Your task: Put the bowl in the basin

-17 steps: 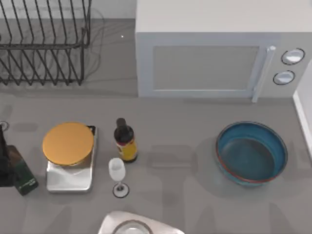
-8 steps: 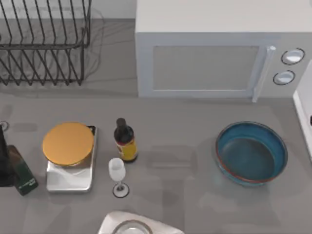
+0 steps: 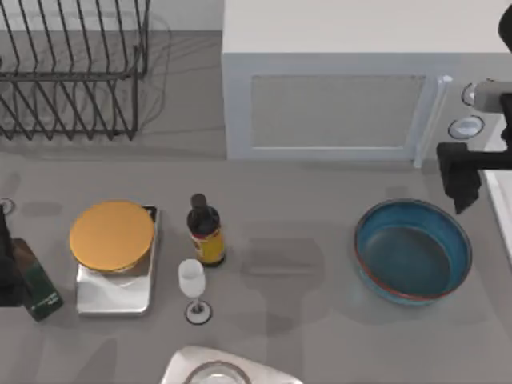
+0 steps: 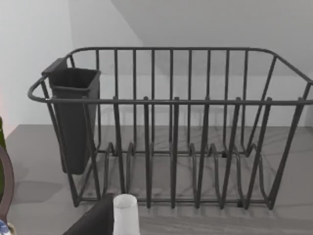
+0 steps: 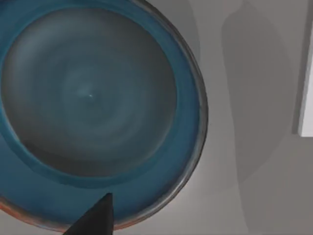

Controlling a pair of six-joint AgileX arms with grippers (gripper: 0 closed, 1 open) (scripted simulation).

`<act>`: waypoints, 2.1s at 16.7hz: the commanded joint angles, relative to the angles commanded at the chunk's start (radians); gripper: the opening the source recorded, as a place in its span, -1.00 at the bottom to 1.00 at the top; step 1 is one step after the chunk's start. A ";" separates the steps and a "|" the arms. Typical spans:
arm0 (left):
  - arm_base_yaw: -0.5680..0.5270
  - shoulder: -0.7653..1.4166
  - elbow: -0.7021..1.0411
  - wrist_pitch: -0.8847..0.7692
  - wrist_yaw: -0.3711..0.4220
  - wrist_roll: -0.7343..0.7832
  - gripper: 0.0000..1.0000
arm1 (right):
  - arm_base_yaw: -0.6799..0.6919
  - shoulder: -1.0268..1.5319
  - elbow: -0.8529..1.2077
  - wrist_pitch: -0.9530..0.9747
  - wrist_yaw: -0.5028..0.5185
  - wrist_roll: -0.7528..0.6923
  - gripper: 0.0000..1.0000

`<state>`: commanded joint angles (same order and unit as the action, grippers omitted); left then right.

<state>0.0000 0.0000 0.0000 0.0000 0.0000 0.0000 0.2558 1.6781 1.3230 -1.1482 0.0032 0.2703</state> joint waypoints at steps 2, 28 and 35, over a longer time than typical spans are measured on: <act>0.000 0.000 0.000 0.000 0.000 0.000 1.00 | 0.011 0.061 0.054 -0.043 -0.002 0.010 1.00; 0.000 0.000 0.000 0.000 0.000 0.000 1.00 | 0.018 0.201 -0.194 0.327 -0.002 0.019 0.40; 0.000 0.000 0.000 0.000 0.000 0.000 1.00 | 0.018 0.201 -0.194 0.327 -0.002 0.019 -0.66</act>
<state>0.0000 0.0000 0.0000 0.0000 0.0000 0.0000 0.2741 1.8793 1.1293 -0.8208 0.0010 0.2889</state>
